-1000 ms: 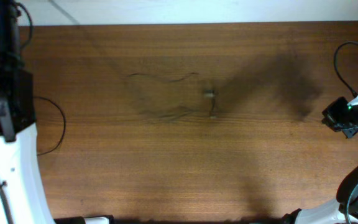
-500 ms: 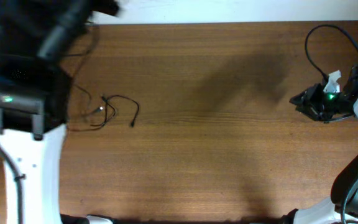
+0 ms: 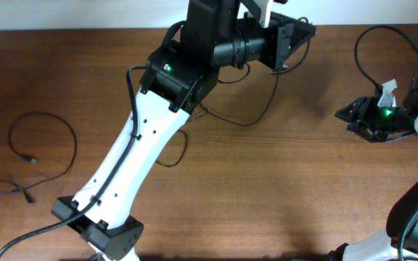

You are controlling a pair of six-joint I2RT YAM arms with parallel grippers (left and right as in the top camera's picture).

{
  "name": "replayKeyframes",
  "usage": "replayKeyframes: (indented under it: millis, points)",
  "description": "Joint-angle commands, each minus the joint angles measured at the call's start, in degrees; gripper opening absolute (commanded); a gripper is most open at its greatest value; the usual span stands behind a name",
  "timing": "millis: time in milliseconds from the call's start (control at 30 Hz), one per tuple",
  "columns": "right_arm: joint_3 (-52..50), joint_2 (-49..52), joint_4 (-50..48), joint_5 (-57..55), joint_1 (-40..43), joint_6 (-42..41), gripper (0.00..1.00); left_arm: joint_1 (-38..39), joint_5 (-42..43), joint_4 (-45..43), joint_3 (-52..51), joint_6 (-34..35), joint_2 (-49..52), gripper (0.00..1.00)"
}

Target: Untangle cables

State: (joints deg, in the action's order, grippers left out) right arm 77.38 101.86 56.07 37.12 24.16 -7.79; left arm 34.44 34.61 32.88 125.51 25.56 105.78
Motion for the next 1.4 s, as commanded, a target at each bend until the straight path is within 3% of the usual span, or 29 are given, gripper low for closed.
replayKeyframes:
  millis: [0, 33, 167, 267, 400, 467, 533, 567, 700, 967, 1033, 1267, 1367]
  points:
    - [0.96, -0.35, 0.09, -0.26, -0.11, 1.42, 0.59, 0.17, 1.44, 2.64, 0.63, -2.47, -1.05, 0.66]
    - [0.96, -0.35, 0.09, -0.26, -0.09, 1.42, 0.62, 0.17, 1.03, 5.4, 0.63, -4.96, -1.05, 0.99]
    - [0.96, -0.35, 0.07, -0.28, -0.09, 1.42, 0.69, -0.42, -11.93, 17.46, 0.63, -11.23, -1.05, 0.99]
    - [0.96, -0.35, 0.07, -0.31, -0.09, 1.42, 0.71, -0.46, -20.04, 26.1, 0.63, -23.34, -1.05, 0.99]
    - [0.96, -0.35, 0.09, -0.55, -0.11, 1.42, 0.72, -0.28, -16.44, 34.84, 0.63, -39.28, -0.92, 0.99]
    - [0.96, -0.35, 0.31, -0.94, -0.11, 1.42, 0.72, -0.52, -21.07, 36.89, 0.63, -37.24, -0.22, 0.99]
    - [0.96, -0.35, 0.55, -0.94, -0.11, 1.42, 0.73, -2.19, -36.46, 38.53, 0.59, -22.97, 2.01, 0.99]
    - [0.96, -0.35, 0.59, -0.94, -0.11, 1.42, 0.73, -3.34, -41.0, 39.6, 0.57, -18.34, 3.87, 0.91]
    - [0.96, -0.35, 0.76, -0.94, -0.15, 1.42, 0.73, -8.44, -43.89, 38.86, 0.55, -12.02, 12.9, 0.78]
    - [0.94, -0.35, 0.72, -2.01, -0.15, 1.42, 0.73, -16.22, -43.6, 32.41, 0.55, -9.75, 27.89, 0.53]
    - [0.94, -0.35, 0.72, -2.03, -0.15, 1.42, 0.73, -16.98, -42.97, 30.1, 0.55, -9.77, 30.86, 0.39]
    - [0.94, -0.35, 0.94, -2.08, -0.15, 1.64, 0.74, -17.03, -43.04, 25.99, 0.52, -9.75, 37.97, 0.38]
    - [0.94, -0.35, 1.18, -3.32, -0.15, 1.62, 0.75, -17.05, -43.04, 24.83, 0.55, -9.75, 38.23, 0.28]
